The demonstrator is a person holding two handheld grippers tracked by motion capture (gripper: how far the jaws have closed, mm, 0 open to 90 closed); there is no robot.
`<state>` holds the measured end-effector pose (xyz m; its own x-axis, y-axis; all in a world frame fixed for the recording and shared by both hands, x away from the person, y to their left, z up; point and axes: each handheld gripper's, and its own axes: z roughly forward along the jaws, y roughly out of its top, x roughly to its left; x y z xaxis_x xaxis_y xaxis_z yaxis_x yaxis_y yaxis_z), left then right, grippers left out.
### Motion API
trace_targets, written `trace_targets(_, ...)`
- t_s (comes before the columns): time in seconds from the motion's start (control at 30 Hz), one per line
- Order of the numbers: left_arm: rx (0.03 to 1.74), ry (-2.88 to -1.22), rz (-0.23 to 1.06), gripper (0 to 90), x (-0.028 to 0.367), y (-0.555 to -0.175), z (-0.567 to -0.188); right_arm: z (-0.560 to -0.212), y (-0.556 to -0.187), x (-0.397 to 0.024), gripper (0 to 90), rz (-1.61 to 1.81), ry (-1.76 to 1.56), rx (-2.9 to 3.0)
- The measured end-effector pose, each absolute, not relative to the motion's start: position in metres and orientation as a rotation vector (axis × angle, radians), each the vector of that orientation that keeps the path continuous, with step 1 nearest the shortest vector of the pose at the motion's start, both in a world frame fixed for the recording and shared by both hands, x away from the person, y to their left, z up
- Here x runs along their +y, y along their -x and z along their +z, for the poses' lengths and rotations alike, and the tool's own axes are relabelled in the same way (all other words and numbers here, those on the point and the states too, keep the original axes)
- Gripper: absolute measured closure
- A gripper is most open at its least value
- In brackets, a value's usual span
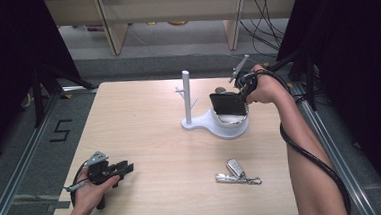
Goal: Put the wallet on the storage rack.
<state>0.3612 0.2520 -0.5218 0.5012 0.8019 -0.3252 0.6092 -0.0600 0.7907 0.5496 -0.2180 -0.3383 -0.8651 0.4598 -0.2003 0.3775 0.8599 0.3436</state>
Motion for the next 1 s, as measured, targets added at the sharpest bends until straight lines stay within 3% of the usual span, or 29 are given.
trace_targets(0.13,1.193,-1.756,0.241,62.3,0.252,-0.361,-0.522,-0.338,-0.55,-0.216,77.5,0.395,-0.627,2.744)
trace_targets(0.23,1.193,-1.75,0.247,62.3,0.253,-0.361,-0.522,-0.341,-0.552,-0.216,67.2,0.316,-0.668,2.7)
trace_targets(0.43,1.197,-1.754,0.246,62.3,0.253,-0.362,-0.522,-0.341,-0.552,-0.216,58.7,0.355,-0.687,2.663)
trace_targets(0.7,1.193,-1.756,0.239,62.1,0.251,-0.361,-0.522,-0.338,-0.553,-0.219,62.0,0.309,-0.696,2.597)
trace_targets(1.0,1.195,-1.753,0.238,62.1,0.252,-0.361,-0.522,-0.332,-0.549,-0.223,58.1,0.332,-0.738,2.541)
